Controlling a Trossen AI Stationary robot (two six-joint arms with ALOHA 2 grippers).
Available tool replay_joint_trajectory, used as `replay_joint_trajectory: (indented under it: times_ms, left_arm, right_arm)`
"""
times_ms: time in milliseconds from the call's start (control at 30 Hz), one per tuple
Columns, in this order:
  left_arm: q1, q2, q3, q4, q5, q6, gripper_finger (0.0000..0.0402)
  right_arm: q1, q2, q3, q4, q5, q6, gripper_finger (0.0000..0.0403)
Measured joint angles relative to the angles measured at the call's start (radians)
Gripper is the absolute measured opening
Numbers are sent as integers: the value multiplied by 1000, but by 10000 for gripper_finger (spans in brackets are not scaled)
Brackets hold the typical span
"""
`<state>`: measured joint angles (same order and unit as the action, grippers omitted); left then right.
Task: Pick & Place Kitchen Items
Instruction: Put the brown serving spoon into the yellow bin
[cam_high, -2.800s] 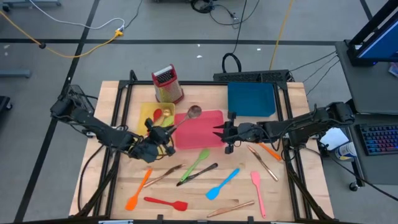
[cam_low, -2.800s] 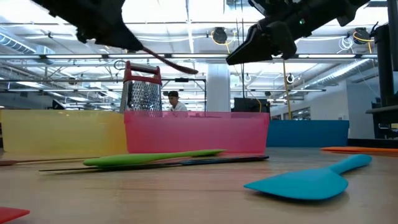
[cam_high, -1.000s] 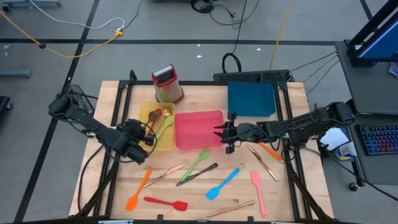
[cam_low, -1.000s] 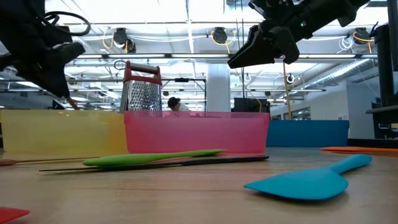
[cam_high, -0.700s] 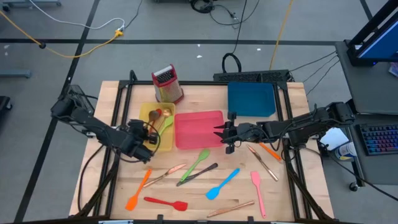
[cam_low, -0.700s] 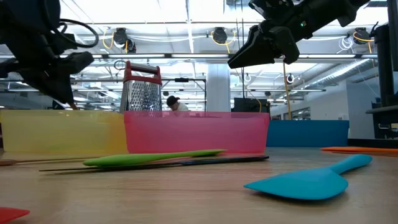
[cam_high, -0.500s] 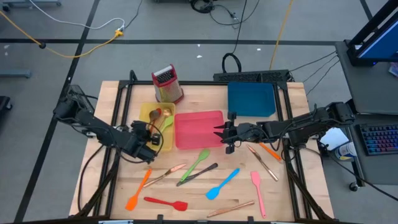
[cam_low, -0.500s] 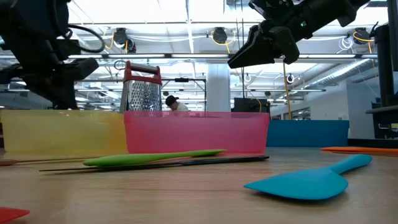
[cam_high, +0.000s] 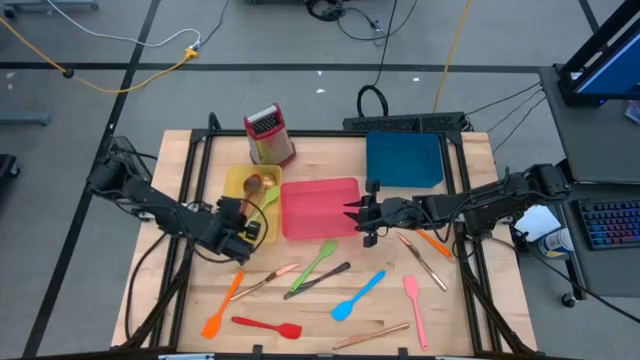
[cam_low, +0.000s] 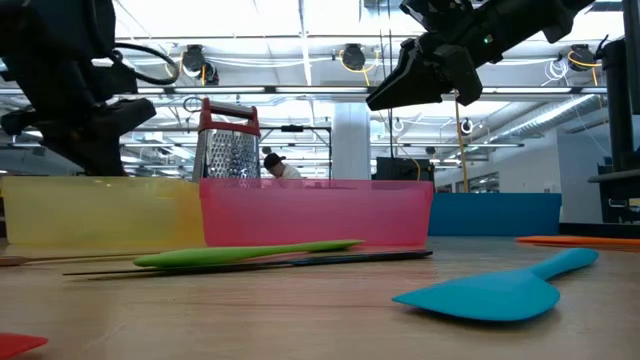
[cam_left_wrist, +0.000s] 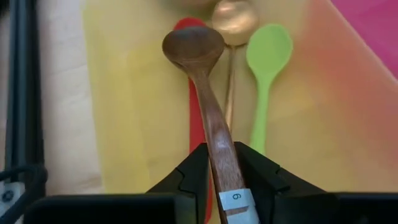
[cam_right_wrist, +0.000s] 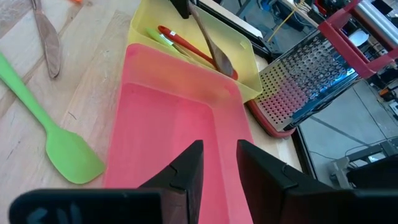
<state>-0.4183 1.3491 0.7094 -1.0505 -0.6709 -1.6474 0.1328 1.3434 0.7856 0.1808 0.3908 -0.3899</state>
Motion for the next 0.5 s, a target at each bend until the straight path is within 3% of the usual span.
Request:
replay_joint_trajectory:
  times_ms: [200, 500]
  left_arm:
    - [3, 0, 0, 55, -6, 106, 111]
    - [26, 0, 0, 69, -11, 135, 179]
  right_arm:
    - [0, 0, 0, 0, 0, -1, 89]
    - [0, 0, 0, 0, 0, -29, 89]
